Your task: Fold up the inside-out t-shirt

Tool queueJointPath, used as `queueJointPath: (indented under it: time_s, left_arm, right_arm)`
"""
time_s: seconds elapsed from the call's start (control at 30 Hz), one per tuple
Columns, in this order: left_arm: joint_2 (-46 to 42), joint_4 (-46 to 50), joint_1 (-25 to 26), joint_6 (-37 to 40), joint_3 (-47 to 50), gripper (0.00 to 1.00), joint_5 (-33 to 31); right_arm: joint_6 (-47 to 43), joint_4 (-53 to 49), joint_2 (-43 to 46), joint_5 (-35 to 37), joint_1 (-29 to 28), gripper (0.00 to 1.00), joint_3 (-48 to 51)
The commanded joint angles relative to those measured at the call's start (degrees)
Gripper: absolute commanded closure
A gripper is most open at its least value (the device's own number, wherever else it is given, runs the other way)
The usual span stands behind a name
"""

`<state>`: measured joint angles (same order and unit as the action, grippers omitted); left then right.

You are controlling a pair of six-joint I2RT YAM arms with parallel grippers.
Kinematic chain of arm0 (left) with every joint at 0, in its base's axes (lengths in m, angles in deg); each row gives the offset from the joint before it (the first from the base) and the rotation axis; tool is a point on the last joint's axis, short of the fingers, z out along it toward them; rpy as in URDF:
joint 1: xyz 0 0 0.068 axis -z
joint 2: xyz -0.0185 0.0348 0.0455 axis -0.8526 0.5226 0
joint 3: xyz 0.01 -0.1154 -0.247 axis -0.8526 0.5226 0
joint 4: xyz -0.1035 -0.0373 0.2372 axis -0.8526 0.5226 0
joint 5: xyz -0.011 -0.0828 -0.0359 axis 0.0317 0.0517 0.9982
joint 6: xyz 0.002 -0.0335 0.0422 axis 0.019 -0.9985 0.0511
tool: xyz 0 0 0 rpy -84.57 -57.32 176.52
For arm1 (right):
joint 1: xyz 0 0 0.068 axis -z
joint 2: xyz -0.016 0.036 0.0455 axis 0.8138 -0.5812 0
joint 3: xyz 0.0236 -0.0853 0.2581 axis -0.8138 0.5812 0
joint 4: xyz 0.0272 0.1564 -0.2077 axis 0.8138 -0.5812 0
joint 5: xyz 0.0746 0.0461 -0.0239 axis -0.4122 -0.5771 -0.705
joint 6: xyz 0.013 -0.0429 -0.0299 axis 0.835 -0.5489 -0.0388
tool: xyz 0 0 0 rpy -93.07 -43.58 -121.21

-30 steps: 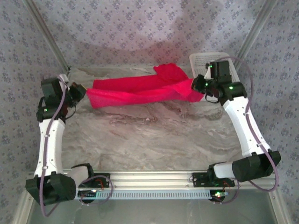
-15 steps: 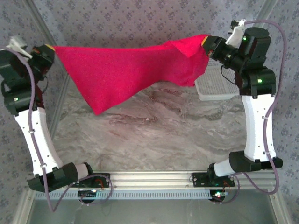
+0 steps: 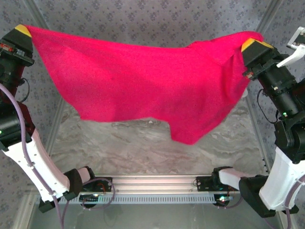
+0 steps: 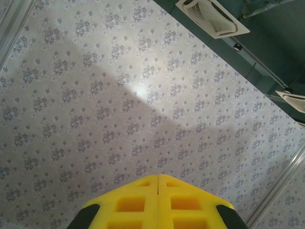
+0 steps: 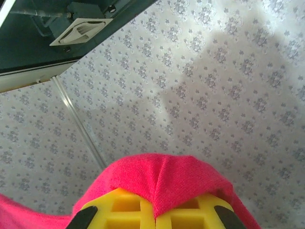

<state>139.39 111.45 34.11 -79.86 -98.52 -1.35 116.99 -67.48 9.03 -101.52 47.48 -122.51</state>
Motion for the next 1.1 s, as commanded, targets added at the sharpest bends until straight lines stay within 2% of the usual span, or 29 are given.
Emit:
queueJointPath:
  time_s: [0.0, 0.1, 0.17, 0.3, 0.47, 0.53, 0.6, 0.63, 0.67, 0.73, 0.77, 0.8, 0.83, 0.87, 0.93, 1.0, 1.07]
  left_arm:
    - [4.5, 0.1, -0.5, 1.0, 4.5, 1.0, 0.1]
    - [5.9, -5.6, 0.1, 0.4, 13.1, 1.0, 1.1]
    - [7.2, -8.5, 2.3, 1.9, 20.1, 1.0, 0.4]
    - [12.5, -10.9, 8.3, 7.4, 29.1, 1.0, -3.2]
    - [22.3, -16.6, 11.2, 9.8, 38.1, 1.0, -8.4]
    - [27.1, -17.2, 11.9, 11.6, 38.5, 1.0, -10.9]
    - [32.0, -16.8, 12.8, 13.9, 36.8, 1.0, -13.3]
    - [34.2, -15.9, 13.1, 14.7, 35.2, 0.99, -15.3]
    - [36.5, -15.2, 13.5, 15.7, 33.1, 0.87, -16.6]
    - [40.8, -11.4, 14.4, 17.5, 27.8, 0.82, -20.1]
    - [42.7, -8.8, 15.0, 18.4, 24.9, 0.7, -21.2]
    - [43.8, -6.1, 15.9, 19.2, 22.6, 0.55, -23.0]
    - [44.3, -3.6, 16.8, 19.9, 21.1, 0.49, -25.1]
    - [44.0, -1.3, 18.0, 20.7, 20.5, 0.44, -27.0]
    - [41.8, 1.1, 20.1, 20.2, 23.0, 0.42, -28.9]
    - [37.5, -1.2, 21.7, 16.6, 31.0, 0.43, -25.0]
    - [32.4, -9.3, 23.1, 11.3, 43.4, 0.44, -18.0]
  right_arm:
    - [-2.6, -1.3, -5.5, 3.8, 0.6, 1.0, 2.9]
    - [-2.1, 1.3, -7.8, 3.8, 0.6, 1.0, 7.4]
    - [-1.8, 4.2, -9.5, 3.5, 0.5, 1.0, 11.2]
    - [0.0, 10.8, -14.0, 2.4, 0.3, 1.0, 20.4]
    - [2.6, 18.0, -25.3, 1.7, -1.2, 1.0, 28.9]
    - [3.2, 17.9, -32.6, 2.0, -2.1, 1.0, 27.2]
    - [3.6, 15.0, -42.3, 3.0, -2.9, 1.0, 21.1]
    - [3.7, 13.2, -46.6, 3.1, -3.2, 0.96, 17.2]
    - [3.8, 10.2, -51.9, 3.1, -3.4, 0.88, 11.8]
    - [4.3, 2.5, -61.2, 2.3, -3.6, 0.86, 0.0]
    - [4.4, -1.1, -65.1, 1.7, -3.8, 0.77, -5.3]
    - [4.8, -4.5, -67.8, 1.4, -4.1, 0.63, -9.7]
    - [4.7, -7.0, -69.2, 1.7, -4.5, 0.57, -12.0]
    - [4.5, -8.9, -69.4, 2.5, -4.9, 0.51, -12.3]
    - [4.4, -10.1, -67.1, 3.7, -5.4, 0.45, -8.7]
    - [3.7, -7.0, -62.3, 5.7, -5.9, 0.44, 0.0]
    - [3.2, -2.4, -56.9, 5.4, -6.9, 0.45, 10.5]
